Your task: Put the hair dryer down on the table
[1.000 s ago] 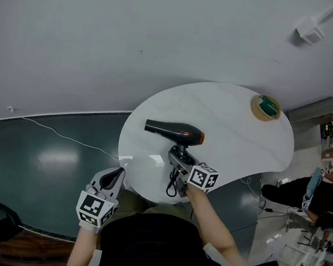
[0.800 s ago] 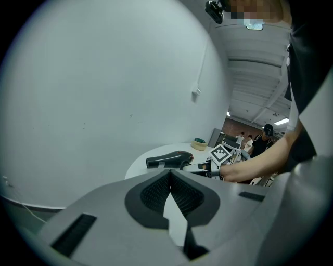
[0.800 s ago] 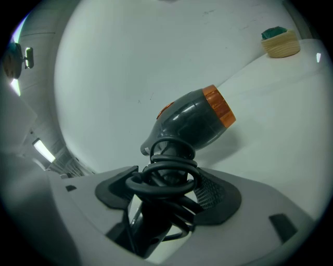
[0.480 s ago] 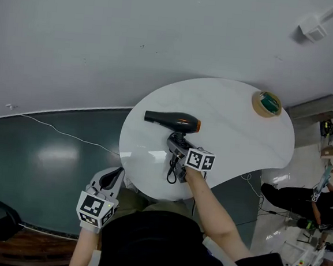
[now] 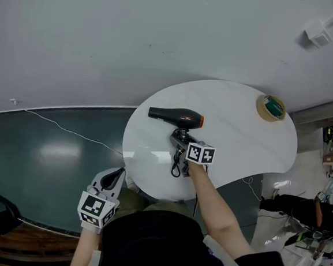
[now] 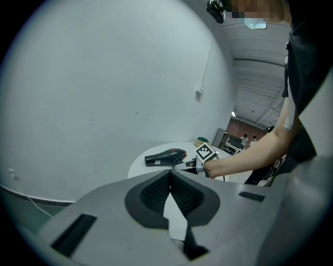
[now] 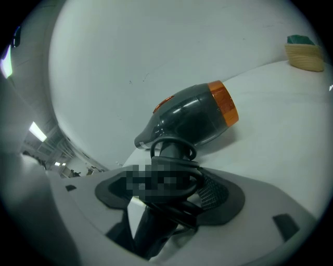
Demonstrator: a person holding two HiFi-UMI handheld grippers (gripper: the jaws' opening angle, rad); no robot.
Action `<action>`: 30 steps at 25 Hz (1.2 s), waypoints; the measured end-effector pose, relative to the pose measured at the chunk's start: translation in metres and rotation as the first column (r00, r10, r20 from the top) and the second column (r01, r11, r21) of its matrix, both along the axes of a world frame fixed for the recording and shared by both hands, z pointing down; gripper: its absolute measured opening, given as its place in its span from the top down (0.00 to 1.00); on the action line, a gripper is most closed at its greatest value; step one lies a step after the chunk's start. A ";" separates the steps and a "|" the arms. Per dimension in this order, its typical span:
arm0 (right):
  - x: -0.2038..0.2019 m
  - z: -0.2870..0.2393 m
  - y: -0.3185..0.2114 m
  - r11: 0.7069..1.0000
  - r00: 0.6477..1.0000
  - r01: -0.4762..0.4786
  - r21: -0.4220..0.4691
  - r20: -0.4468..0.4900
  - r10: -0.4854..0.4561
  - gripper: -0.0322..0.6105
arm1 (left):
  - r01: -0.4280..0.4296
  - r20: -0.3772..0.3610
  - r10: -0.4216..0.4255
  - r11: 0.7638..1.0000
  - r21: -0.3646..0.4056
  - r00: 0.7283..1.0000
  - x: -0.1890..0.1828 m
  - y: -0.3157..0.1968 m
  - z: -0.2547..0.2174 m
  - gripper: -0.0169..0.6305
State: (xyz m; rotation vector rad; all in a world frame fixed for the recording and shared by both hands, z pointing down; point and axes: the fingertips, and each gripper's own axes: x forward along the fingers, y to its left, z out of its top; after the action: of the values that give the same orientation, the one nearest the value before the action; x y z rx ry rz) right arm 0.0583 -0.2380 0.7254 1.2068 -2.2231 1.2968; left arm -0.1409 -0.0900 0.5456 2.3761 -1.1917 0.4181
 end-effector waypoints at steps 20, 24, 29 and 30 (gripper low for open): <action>0.002 -0.005 0.003 0.991 0.956 0.127 0.037 -0.271 -0.112 0.38 | 0.010 -0.002 -0.010 1.000 0.003 1.000 0.012 0.003 -0.001 0.97; 0.004 -0.011 0.007 0.993 0.968 0.113 0.039 -0.228 -0.101 0.37 | 0.003 -0.001 -0.003 1.000 0.010 1.000 0.019 0.004 -0.002 0.97; 0.010 -0.031 0.012 0.995 0.988 0.071 0.072 -0.144 -0.060 0.37 | 0.002 -0.003 -0.002 1.000 0.027 1.000 0.027 0.002 -0.009 0.97; 0.010 -0.036 0.013 0.995 0.990 0.065 0.079 -0.128 -0.055 0.37 | 0.002 -0.003 -0.002 1.000 0.031 1.000 0.028 0.002 -0.010 0.97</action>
State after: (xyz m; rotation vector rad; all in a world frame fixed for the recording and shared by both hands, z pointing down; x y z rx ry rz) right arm 0.0686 -0.2249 0.6894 1.2057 -2.2241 1.0848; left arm -0.1124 -0.0884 0.5356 2.4007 -1.2071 0.3983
